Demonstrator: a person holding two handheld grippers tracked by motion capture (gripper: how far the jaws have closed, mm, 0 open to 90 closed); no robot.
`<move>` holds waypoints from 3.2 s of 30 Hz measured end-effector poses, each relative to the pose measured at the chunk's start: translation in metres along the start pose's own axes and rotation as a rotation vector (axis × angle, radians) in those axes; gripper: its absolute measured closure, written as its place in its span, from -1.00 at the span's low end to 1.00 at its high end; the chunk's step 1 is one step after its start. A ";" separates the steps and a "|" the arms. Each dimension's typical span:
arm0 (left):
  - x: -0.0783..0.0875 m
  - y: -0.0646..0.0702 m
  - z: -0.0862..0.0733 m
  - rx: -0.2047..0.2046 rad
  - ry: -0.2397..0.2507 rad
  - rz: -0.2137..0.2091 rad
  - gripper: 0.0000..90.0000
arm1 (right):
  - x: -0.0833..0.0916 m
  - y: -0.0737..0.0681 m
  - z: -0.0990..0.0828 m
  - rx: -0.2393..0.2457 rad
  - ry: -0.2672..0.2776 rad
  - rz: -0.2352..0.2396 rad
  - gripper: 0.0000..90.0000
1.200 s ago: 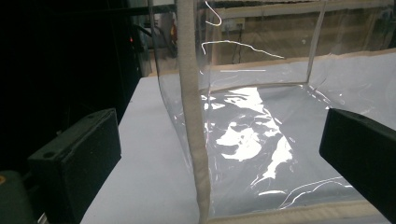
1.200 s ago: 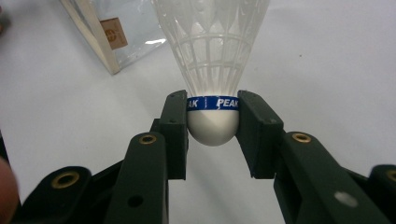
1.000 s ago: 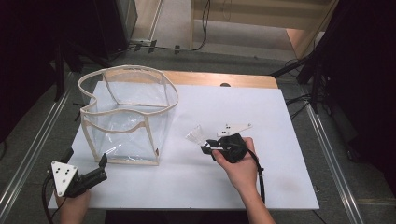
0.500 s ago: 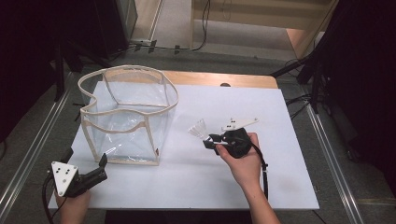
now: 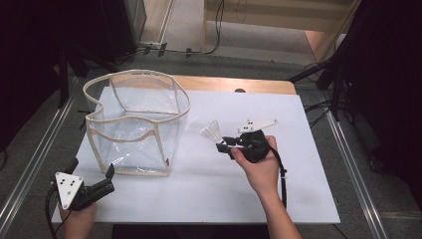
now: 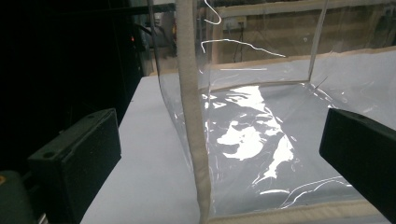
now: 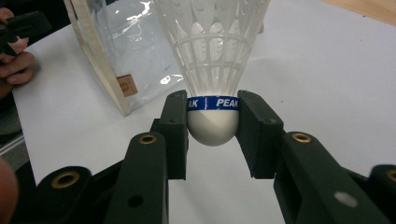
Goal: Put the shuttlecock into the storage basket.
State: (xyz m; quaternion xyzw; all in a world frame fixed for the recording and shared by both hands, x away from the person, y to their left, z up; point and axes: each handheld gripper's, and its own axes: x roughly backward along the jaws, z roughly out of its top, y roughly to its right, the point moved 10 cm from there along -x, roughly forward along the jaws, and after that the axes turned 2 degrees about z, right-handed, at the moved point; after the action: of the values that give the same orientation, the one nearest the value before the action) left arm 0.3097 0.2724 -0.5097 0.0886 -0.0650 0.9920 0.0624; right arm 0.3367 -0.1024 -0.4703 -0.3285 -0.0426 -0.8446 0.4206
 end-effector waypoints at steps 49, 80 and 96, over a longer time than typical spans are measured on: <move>0.000 0.001 -0.001 -0.003 -0.010 -0.007 -1.00 | 0.014 -0.001 0.049 0.031 0.074 0.006 0.40; -0.001 0.000 -0.001 0.012 -0.009 -0.014 -1.00 | 0.005 -0.014 0.094 0.084 0.100 0.030 0.40; -0.001 0.000 -0.001 0.009 -0.010 -0.014 -1.00 | -0.005 -0.021 0.115 0.110 0.113 0.039 0.40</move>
State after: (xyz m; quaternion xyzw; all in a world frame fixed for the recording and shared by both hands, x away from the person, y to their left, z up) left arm 0.3102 0.2722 -0.5105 0.0943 -0.0602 0.9914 0.0684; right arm 0.3831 -0.0456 -0.3788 -0.2577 -0.0586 -0.8498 0.4561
